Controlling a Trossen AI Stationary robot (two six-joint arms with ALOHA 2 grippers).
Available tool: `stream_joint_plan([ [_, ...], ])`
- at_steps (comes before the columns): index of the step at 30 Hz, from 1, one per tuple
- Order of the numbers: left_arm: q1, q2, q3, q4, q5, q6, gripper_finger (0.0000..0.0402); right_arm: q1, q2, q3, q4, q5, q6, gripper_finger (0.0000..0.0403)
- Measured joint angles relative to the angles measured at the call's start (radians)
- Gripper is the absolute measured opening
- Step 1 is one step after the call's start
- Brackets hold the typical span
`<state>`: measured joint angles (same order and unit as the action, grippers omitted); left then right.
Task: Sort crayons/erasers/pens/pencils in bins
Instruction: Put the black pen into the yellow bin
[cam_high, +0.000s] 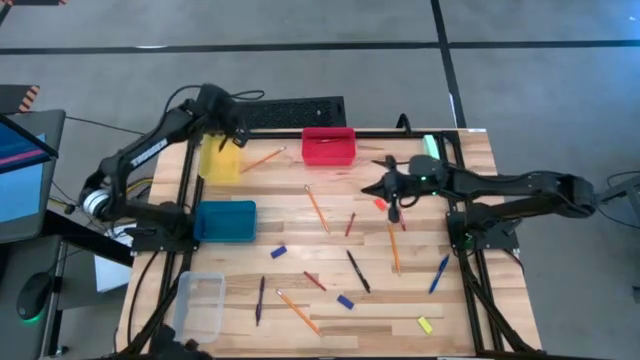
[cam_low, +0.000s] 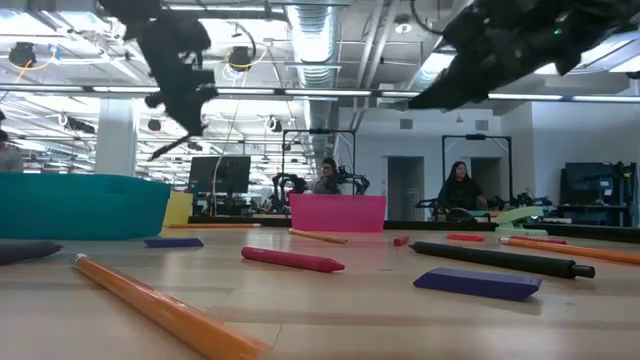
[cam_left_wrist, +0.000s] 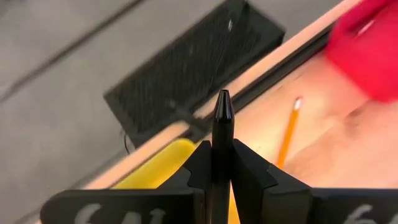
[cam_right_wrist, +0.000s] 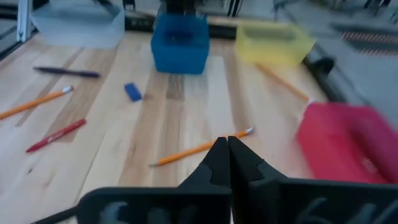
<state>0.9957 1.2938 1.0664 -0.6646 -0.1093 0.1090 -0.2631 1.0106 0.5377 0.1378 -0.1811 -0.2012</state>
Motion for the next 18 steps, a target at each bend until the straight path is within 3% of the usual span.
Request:
stream_joint_plan([
  [9, 0.101, 0.171, -0.017, -0.022, 0.009, 0.003, 0.0024, -0.004, -0.091, 0.0, -0.033, -0.001, -0.017, 0.0003],
  [18, 0.159, 0.187, -0.109, 0.027, 0.064, 0.014, 0.0024, 0.027, -0.073, 0.0, -0.038, -0.001, -0.01, 0.0005],
])
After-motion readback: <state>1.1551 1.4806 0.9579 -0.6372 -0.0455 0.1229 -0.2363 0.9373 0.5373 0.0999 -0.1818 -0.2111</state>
